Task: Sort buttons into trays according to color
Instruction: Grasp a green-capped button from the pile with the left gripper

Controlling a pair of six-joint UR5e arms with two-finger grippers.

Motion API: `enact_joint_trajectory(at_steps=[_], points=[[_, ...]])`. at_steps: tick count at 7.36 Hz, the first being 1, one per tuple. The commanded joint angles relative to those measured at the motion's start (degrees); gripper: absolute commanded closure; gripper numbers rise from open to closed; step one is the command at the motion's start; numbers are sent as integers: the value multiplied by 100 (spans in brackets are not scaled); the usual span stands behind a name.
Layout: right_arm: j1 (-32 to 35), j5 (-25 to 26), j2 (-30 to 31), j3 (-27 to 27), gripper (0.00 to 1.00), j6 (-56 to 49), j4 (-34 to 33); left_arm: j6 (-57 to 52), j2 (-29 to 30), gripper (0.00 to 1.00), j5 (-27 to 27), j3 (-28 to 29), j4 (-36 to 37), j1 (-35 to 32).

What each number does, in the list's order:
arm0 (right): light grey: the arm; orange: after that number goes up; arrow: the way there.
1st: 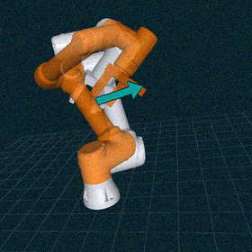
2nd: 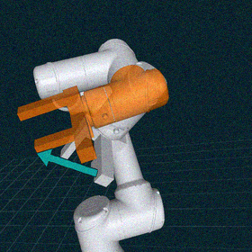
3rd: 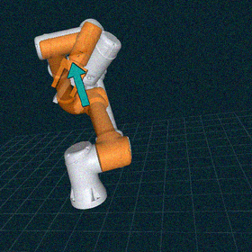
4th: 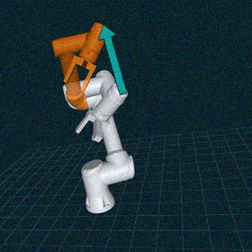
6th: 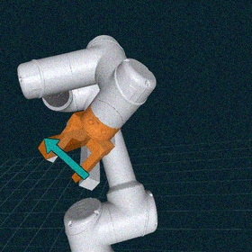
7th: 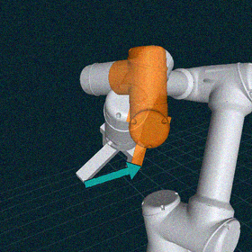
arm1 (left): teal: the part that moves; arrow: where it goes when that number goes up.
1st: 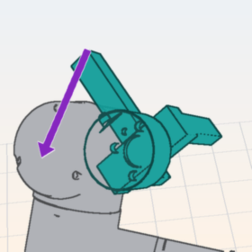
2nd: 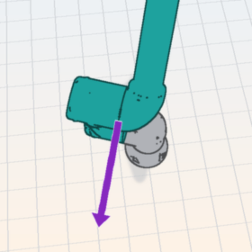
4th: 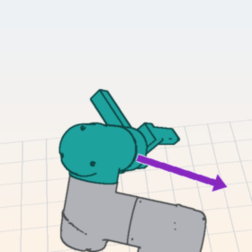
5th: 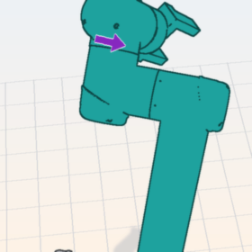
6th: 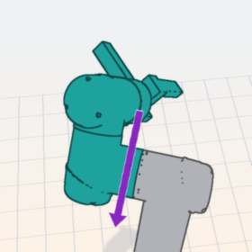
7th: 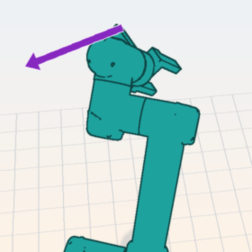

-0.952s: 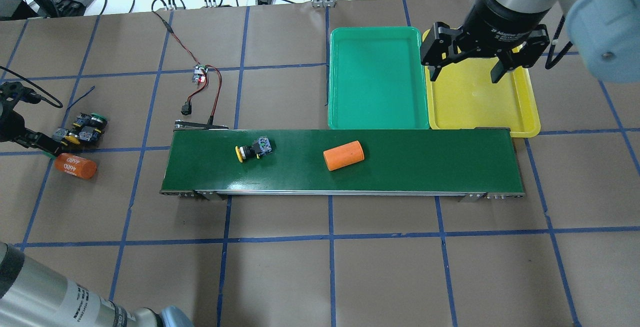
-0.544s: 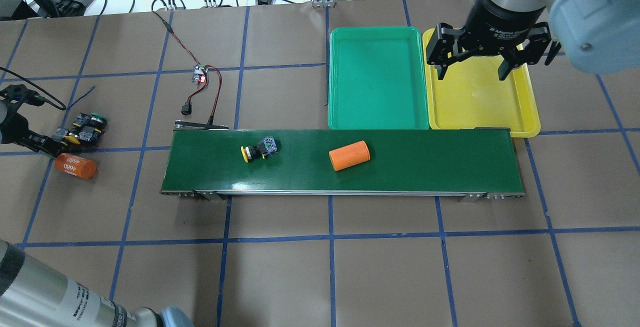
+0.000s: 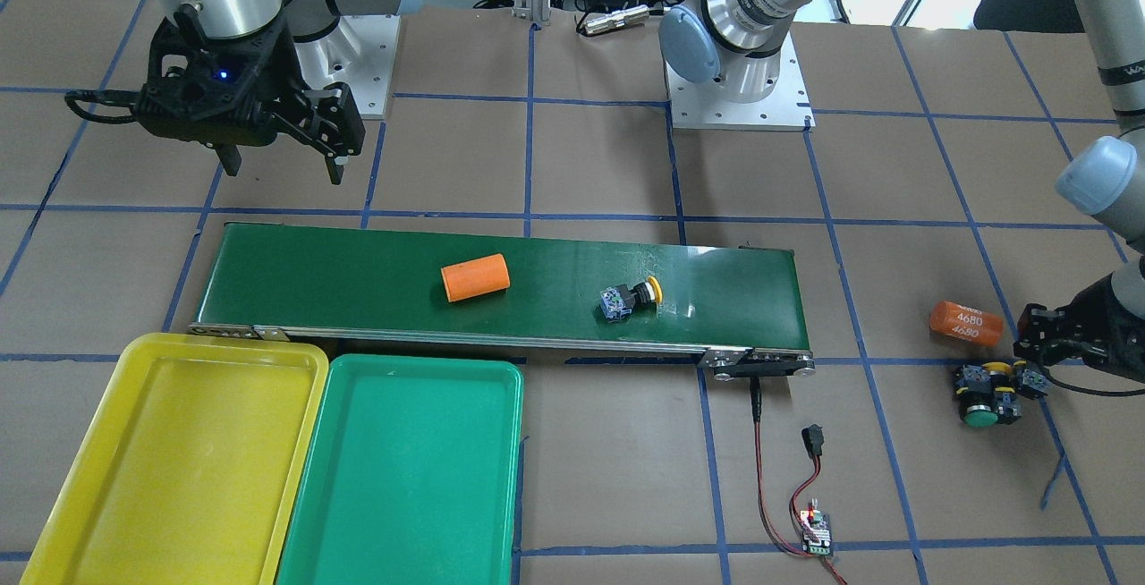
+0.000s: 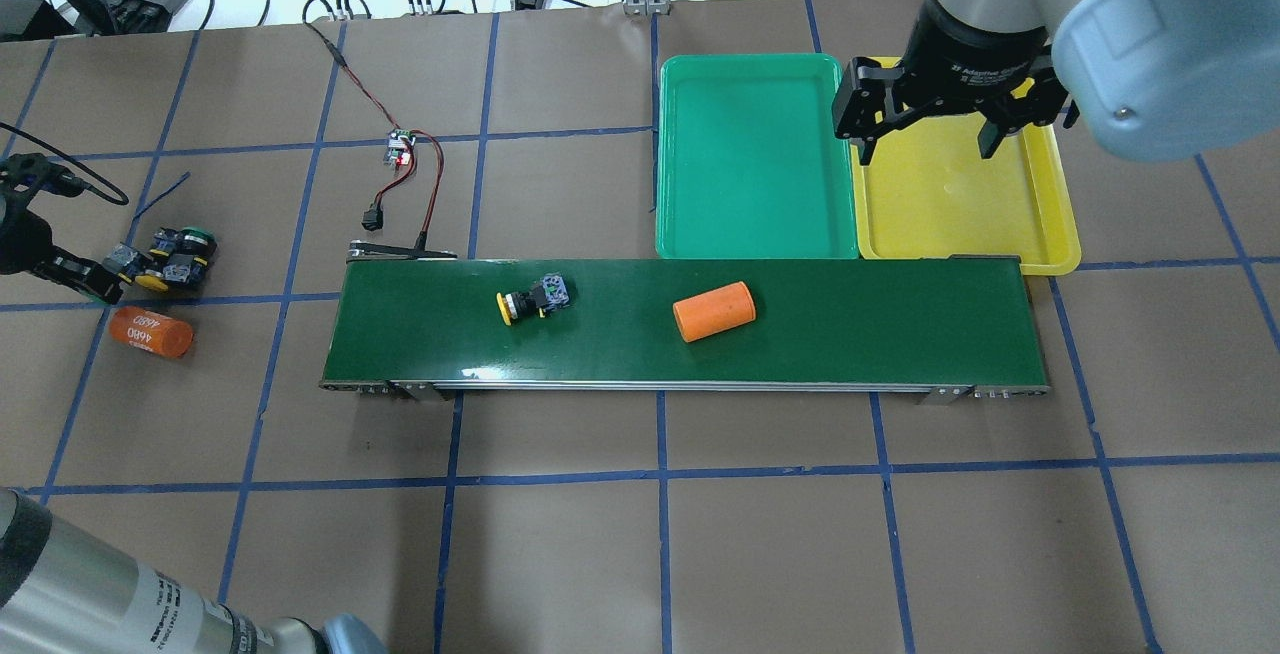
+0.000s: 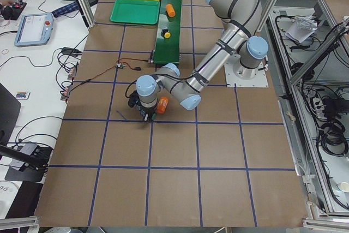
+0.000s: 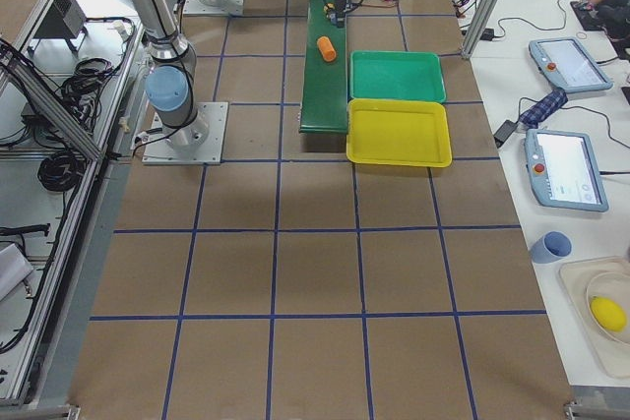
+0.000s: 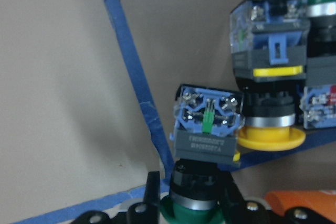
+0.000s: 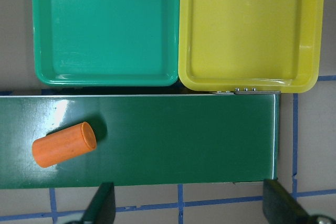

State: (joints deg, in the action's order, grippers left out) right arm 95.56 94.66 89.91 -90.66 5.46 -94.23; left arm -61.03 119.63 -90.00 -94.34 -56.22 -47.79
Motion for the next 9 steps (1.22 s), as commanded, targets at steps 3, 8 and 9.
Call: enact_joint_trajectory(at_steps=[3, 8, 9], points=[[103, -8, -61, -65, 0, -2356, -103, -1014, -799, 100, 35, 188, -827, -622], [-64, -70, -35, -881, 0, -5823, -1253, -1033, -2100, 100, 9, -1103, -1172, -2756], [-72, -61, -35, -1109, 0, -6324, -1630, -1033, -2224, 100, -43, -1209, -1164, -3180]])
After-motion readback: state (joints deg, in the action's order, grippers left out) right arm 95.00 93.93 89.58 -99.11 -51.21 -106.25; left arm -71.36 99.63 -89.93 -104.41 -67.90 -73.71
